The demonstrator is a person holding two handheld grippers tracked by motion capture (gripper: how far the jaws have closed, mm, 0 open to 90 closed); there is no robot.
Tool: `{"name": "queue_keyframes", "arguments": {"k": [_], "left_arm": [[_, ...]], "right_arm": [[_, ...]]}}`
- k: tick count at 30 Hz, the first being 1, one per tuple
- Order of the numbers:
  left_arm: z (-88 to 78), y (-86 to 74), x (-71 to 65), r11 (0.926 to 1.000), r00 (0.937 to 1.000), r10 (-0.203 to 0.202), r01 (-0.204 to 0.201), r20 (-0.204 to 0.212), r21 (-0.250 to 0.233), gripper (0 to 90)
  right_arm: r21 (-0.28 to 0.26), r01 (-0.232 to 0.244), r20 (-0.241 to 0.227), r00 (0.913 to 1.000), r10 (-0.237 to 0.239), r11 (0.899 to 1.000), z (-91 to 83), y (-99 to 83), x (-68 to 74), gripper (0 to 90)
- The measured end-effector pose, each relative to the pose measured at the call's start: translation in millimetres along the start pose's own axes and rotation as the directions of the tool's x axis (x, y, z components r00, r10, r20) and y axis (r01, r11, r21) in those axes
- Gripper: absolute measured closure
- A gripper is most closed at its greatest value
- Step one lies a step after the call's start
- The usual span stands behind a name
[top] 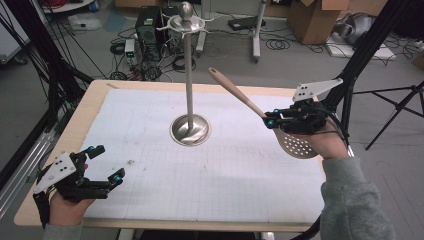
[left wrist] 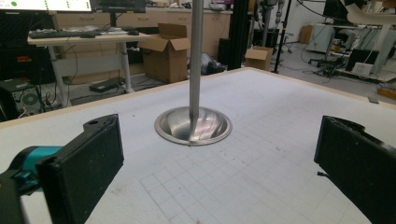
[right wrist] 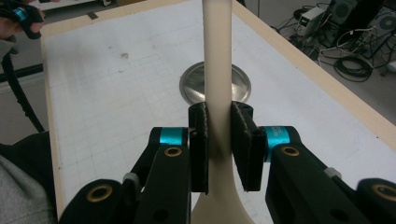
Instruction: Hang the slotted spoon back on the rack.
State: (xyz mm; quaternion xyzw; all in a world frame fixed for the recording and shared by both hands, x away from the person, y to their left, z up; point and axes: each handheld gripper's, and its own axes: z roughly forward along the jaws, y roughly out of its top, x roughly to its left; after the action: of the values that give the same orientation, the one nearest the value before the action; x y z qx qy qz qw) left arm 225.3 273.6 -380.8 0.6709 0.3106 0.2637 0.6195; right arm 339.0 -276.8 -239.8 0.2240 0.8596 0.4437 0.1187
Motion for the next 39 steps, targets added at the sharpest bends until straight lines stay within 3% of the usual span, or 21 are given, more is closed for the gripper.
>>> {"name": "queue_keyframes", "arguments": {"k": [10, 20, 25, 39], "left_arm": [[-1.7, 1.0, 0.9, 1.0, 1.0, 0.002, -0.002, -0.006, -0.006, 1.7], [-2.3, 0.8, 1.3, 0.9999, 1.0, -0.001, 0.001, 0.003, -0.014, 1.7], [-3.0, 1.6, 0.8, 0.9998, 0.9999, -0.002, 0.003, 0.017, -0.021, 1.7], [-5.5, 1.5, 2.7, 0.9998, 0.9998, -0.01, 0.011, 0.015, -0.019, 1.7]], "right_arm": [[-0.015, -0.014, 0.003, 0.9999, 0.014, 1.0, -4.4, 4.6, -0.1, 78.4], [-0.045, 0.003, 0.02, 0.9998, -0.002, 0.999, -11.4, 18.7, 2.7, 78.4], [-0.068, 0.031, 0.05, 0.9984, -0.027, 0.997, -14.2, 22.2, 7.4, 78.4], [-0.095, 0.03, 0.064, 0.9976, -0.024, 0.995, -21.1, 33.4, 6.8, 78.4]]}}
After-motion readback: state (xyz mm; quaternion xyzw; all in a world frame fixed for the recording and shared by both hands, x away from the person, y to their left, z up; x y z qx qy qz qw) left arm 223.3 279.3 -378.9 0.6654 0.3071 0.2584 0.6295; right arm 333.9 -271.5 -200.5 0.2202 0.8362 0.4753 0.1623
